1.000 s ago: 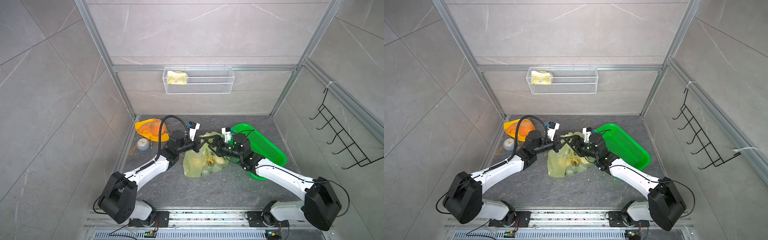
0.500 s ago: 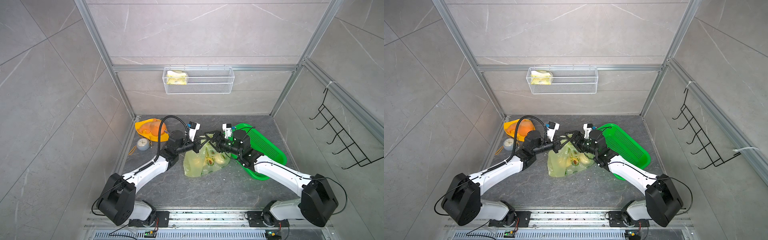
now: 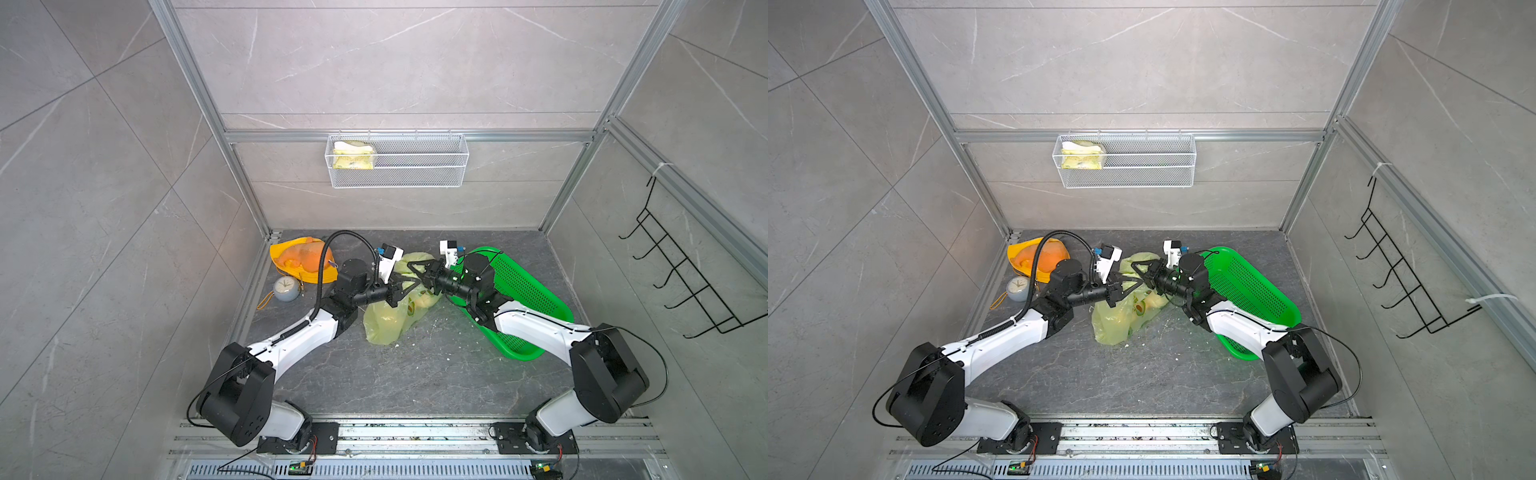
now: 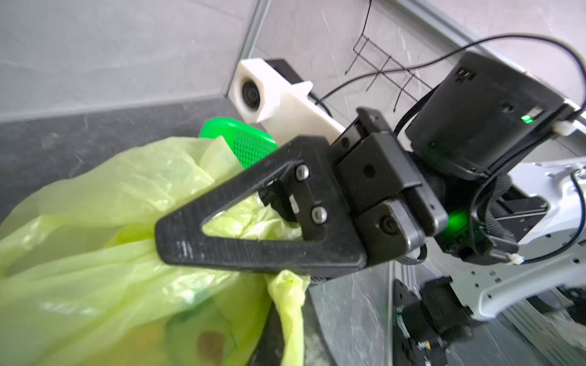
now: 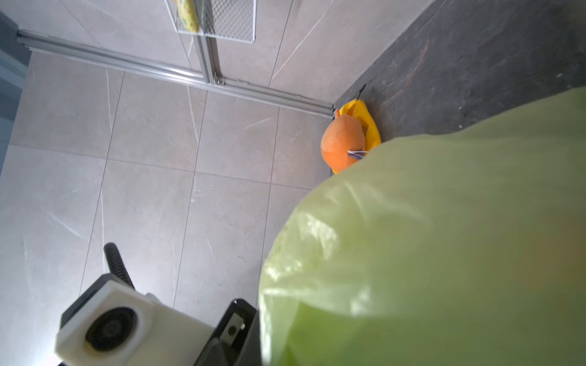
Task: Place the pears into plastic bags & tie knots
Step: Tie the plastic bag at the center of the board.
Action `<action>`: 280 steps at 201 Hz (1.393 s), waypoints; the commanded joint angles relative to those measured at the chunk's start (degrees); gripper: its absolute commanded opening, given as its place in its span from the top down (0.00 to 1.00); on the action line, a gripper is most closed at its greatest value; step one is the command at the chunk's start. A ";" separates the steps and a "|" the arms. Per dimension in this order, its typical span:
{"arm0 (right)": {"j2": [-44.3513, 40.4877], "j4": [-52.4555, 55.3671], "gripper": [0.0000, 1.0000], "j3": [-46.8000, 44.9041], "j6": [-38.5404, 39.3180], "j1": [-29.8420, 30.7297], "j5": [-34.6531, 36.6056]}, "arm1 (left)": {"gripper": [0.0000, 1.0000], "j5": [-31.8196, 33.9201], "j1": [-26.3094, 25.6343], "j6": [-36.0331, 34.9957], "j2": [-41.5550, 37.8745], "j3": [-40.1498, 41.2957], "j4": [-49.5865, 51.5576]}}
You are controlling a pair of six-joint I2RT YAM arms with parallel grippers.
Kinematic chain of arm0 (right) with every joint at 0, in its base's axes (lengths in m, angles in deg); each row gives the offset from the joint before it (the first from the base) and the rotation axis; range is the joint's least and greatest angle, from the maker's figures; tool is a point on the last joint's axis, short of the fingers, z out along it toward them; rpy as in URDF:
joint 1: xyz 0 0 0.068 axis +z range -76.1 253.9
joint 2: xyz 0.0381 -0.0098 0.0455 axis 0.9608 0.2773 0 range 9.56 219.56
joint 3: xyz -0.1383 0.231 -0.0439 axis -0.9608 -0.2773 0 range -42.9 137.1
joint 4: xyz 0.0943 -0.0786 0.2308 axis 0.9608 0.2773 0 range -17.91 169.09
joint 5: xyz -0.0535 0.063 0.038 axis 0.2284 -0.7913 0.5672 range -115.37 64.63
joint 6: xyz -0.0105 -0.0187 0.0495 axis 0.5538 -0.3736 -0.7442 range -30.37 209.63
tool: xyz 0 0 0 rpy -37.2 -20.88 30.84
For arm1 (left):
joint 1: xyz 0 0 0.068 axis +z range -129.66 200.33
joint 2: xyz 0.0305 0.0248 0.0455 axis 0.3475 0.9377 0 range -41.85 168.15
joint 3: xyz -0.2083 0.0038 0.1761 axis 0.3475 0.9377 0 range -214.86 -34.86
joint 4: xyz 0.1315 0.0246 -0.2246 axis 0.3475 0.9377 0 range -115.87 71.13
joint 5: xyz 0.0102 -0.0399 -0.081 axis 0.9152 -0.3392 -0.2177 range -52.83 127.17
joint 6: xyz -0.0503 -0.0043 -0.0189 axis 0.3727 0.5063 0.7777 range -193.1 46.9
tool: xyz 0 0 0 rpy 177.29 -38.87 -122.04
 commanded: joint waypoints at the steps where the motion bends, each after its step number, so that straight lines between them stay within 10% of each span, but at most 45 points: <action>1: -0.16 -11.13 1.00 -0.83 0.42 -1.41 -5.39 | 0.74 -2.49 -1.81 -0.14 -2.83 0.70 2.71; 59: -1.80 -14.18 1.00 -6.32 6.24 -4.88 -16.66 | 0.33 24.91 1.17 0.96 -20.62 9.86 -0.63; 194: 0.43 -25.80 0.80 -7.27 2.10 -5.89 -19.59 | 0.51 7.77 -5.01 10.07 8.71 8.16 -16.24; 280: 1.76 -34.30 1.00 -9.29 -2.34 -8.08 -23.07 | 0.34 15.18 -0.35 13.54 -5.35 14.94 -15.21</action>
